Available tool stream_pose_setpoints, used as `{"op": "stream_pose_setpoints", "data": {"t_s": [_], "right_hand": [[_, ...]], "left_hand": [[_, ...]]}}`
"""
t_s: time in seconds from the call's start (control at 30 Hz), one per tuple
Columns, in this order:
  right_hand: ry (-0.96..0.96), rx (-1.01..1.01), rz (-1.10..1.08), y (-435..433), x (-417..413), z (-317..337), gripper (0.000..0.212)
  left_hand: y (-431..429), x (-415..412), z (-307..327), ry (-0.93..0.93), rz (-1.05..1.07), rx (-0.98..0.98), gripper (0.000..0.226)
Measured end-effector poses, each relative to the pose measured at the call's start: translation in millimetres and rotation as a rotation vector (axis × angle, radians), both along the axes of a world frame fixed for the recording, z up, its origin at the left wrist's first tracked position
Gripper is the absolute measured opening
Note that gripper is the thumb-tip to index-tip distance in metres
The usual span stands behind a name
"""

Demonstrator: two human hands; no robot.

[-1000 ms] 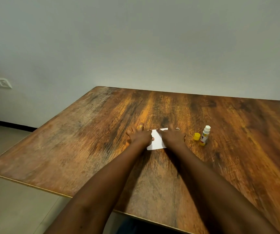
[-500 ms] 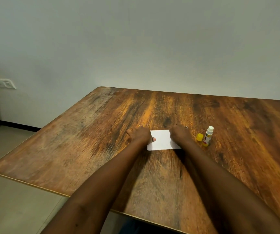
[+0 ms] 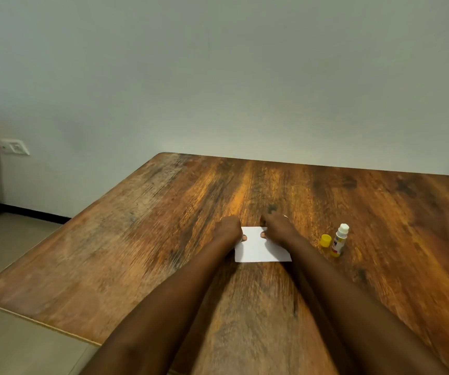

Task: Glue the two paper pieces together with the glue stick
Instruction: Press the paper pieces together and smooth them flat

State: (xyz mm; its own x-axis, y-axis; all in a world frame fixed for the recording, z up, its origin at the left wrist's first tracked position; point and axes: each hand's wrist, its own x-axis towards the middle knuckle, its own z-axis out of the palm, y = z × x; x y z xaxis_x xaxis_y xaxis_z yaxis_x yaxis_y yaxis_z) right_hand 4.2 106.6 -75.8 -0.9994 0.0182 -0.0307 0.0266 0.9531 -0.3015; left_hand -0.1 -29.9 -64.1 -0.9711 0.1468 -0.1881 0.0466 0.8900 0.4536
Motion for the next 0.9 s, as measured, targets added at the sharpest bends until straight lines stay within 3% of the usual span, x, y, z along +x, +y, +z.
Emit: {"op": "stream_pose_setpoints", "data": {"t_s": [0.27,0.5,0.9], "right_hand": [[-0.181,0.013,0.028,3,-10,5,0.040],[-0.168,-0.162,0.012,5,-9,19,0.032],[-0.160,-0.356,-0.004,8,-2,36,0.032]], "left_hand": [[-2,-8,-2,-0.033,0.009,0.070,0.042],[-11,-16,0,-0.080,0.079,0.264,0.025],[-20,-19,4,-0.174,0.143,0.540,0.026]]}}
